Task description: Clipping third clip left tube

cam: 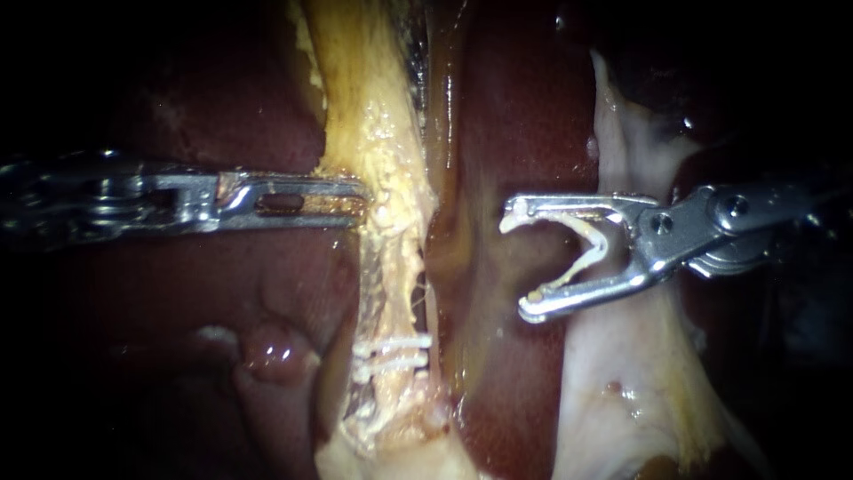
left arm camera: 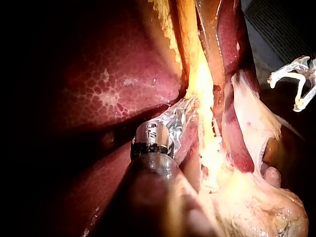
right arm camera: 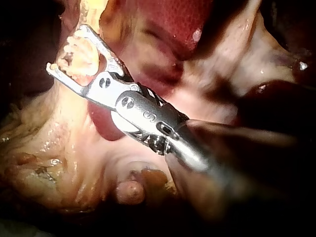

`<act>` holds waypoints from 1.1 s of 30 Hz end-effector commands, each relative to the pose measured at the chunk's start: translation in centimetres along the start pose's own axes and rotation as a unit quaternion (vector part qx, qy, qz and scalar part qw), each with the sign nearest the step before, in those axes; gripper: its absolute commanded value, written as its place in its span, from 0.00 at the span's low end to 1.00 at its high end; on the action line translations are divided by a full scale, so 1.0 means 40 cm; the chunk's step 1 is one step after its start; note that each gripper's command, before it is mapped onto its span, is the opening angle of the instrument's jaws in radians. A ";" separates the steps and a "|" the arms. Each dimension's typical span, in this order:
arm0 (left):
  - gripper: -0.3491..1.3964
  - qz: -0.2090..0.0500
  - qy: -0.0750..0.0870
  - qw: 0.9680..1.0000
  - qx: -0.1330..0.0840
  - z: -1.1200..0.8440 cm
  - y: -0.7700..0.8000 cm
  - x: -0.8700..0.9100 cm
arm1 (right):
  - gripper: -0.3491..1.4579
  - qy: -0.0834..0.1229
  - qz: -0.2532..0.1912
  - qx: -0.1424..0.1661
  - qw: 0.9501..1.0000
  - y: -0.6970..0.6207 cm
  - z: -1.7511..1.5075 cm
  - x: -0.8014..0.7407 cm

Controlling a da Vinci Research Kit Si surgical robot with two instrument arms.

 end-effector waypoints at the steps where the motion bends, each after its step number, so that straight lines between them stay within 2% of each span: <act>1: 0.00 0.000 0.000 1.000 0.000 -0.0001 -0.0001 0.0000 | 0.52 0.000 0.000 0.000 1.000 -0.0001 0.0002 0.0001; 10: 0.00 -0.002 0.002 1.000 0.002 -0.0038 -0.0043 0.0002 | 0.52 0.003 -0.001 -0.003 1.000 -0.0006 0.0020 -0.0002; 13: 0.00 -0.003 0.002 1.000 0.001 -0.0077 -0.0057 -0.0003 | 0.52 0.004 0.000 -0.001 1.000 -0.0004 0.0040 -0.0021; 16: 0.00 -0.005 -0.001 1.000 -0.003 -0.0129 -0.0067 -0.0011 | 0.52 0.004 0.049 0.009 0.999 0.0003 0.0070 -0.0048; 19: 0.00 -0.007 -0.005 1.000 -0.006 -0.0184 -0.0078 -0.0020 | 0.52 0.003 0.072 0.017 0.997 0.0012 0.0102 -0.0078; 23: 0.00 -0.010 -0.014 1.000 -0.008 -0.0246 -0.0091 -0.0032 | 0.52 -0.030 0.094 0.029 0.995 0.0023 0.0144 -0.0129; 25: 0.00 -0.011 -0.019 1.000 -0.007 -0.0273 -0.0098 -0.0036 | 0.52 -0.055 0.108 0.037 0.992 0.0033 0.0168 -0.0159; 27: 0.00 -0.016 -0.021 1.000 -0.006 -0.0296 -0.0105 -0.0039 | 0.52 -0.069 0.122 0.044 0.989 0.0045 0.0195 -0.0191; 33: 0.00 -0.013 -0.028 1.000 -0.003 -0.0331 -0.0129 -0.0039 | 0.52 -0.076 0.153 0.055 0.984 0.0074 0.0264 -0.0280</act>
